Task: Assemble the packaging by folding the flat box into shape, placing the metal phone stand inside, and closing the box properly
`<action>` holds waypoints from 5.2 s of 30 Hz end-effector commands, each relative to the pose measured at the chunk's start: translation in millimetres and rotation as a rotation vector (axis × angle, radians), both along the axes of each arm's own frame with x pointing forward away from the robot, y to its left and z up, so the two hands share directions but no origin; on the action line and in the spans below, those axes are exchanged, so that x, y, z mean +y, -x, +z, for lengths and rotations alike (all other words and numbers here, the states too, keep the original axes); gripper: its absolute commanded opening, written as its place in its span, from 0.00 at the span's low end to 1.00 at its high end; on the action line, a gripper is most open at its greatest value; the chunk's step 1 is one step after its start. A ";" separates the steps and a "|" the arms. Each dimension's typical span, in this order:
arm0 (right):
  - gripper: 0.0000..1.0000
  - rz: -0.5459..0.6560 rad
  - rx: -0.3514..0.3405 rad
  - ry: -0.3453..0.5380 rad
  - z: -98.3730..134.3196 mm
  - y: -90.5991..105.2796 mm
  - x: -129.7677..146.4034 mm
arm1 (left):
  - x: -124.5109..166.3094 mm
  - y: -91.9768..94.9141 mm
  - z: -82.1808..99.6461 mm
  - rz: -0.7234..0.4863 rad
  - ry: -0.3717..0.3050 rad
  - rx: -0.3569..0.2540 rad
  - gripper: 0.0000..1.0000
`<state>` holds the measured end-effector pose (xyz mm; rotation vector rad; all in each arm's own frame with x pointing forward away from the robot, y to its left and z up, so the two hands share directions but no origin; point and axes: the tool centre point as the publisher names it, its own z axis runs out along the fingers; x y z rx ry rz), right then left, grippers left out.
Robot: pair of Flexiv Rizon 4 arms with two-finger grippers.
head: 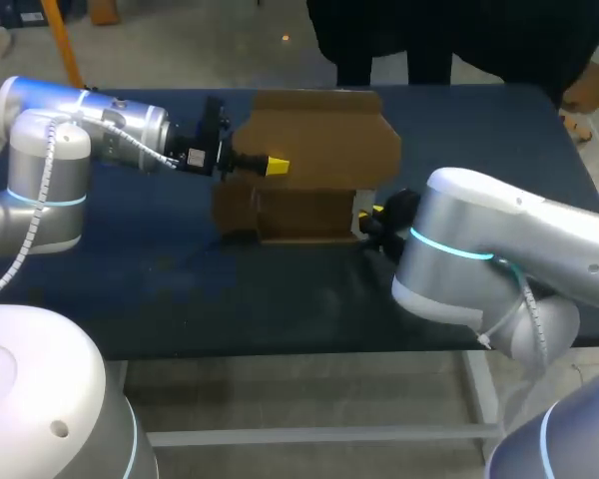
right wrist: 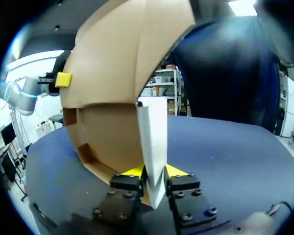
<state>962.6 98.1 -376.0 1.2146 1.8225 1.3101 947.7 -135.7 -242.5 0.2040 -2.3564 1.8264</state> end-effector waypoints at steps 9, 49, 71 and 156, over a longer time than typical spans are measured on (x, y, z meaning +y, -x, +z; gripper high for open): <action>0.00 -0.372 -0.027 0.138 0.9 -6.7 4.3 | 1.1 0.5 -3.7 -0.002 -0.001 0.001 0.00; 0.00 -0.076 -0.023 -0.073 18.9 -2.9 -7.6 | 75.7 13.2 34.2 0.249 -0.244 -0.331 1.00; 0.00 0.181 0.105 -0.193 22.2 -11.2 -10.6 | 125.6 26.2 59.0 0.259 -0.376 -0.408 1.00; 0.00 -0.129 0.994 0.164 3.5 10.8 -16.4 | 152.4 22.7 34.4 0.058 -0.687 -0.477 1.00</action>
